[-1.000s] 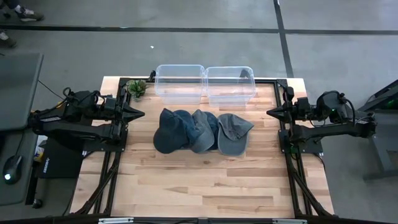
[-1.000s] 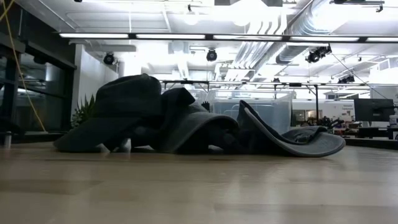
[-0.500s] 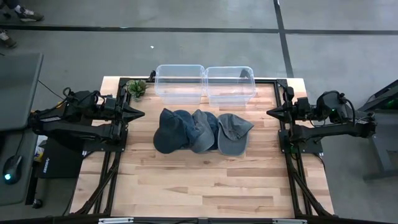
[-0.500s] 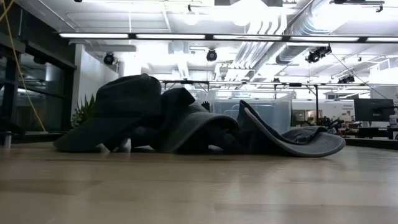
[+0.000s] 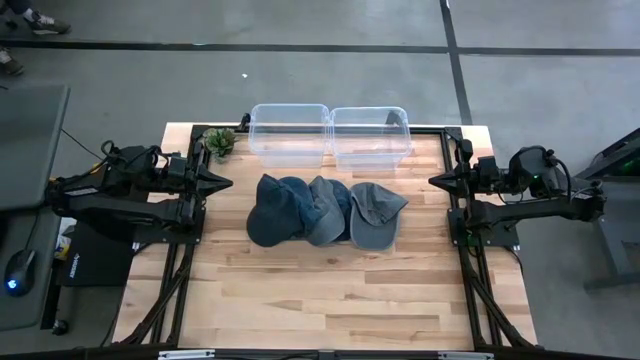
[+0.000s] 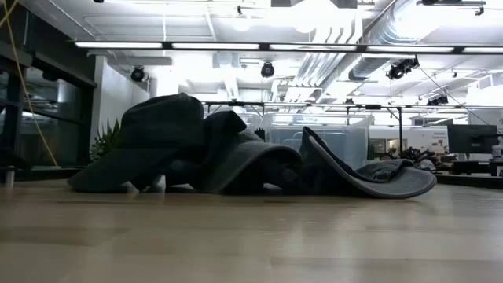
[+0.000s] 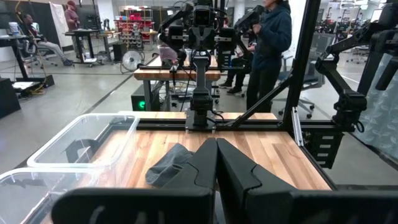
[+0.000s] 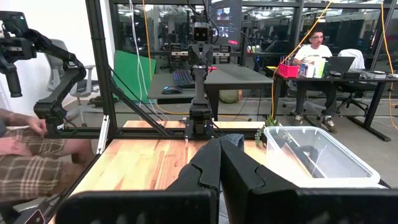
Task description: Pick & Place hat
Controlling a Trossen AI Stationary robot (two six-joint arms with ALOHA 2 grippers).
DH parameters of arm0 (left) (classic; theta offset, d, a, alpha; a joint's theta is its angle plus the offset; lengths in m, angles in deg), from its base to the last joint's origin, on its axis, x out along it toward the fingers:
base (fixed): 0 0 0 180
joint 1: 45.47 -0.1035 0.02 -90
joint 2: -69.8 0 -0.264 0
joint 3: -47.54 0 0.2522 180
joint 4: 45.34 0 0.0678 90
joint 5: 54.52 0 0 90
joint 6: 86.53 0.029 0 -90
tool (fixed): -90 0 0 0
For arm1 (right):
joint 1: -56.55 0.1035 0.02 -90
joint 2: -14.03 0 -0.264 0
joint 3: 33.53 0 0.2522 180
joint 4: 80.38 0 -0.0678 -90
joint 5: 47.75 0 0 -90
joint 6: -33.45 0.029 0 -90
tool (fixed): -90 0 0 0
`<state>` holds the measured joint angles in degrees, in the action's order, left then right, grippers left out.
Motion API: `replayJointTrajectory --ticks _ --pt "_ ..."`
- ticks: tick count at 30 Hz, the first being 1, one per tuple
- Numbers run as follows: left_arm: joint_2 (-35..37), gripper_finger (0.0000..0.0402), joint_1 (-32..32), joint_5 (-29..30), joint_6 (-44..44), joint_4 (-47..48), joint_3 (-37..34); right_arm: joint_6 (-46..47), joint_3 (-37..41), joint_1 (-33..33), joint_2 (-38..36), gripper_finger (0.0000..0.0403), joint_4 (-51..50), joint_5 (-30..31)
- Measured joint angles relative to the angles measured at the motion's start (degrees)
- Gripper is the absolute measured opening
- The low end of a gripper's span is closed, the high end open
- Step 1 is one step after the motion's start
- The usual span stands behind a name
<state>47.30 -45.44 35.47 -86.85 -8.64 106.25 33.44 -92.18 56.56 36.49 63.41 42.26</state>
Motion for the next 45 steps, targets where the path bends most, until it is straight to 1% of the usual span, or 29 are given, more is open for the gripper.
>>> replayJointTrajectory --ticks 45 --pt "0.00 0.0001 -0.02 0.81 0.00 -0.92 0.02 0.00 0.00 0.01 0.00 0.0000 0.01 -0.02"
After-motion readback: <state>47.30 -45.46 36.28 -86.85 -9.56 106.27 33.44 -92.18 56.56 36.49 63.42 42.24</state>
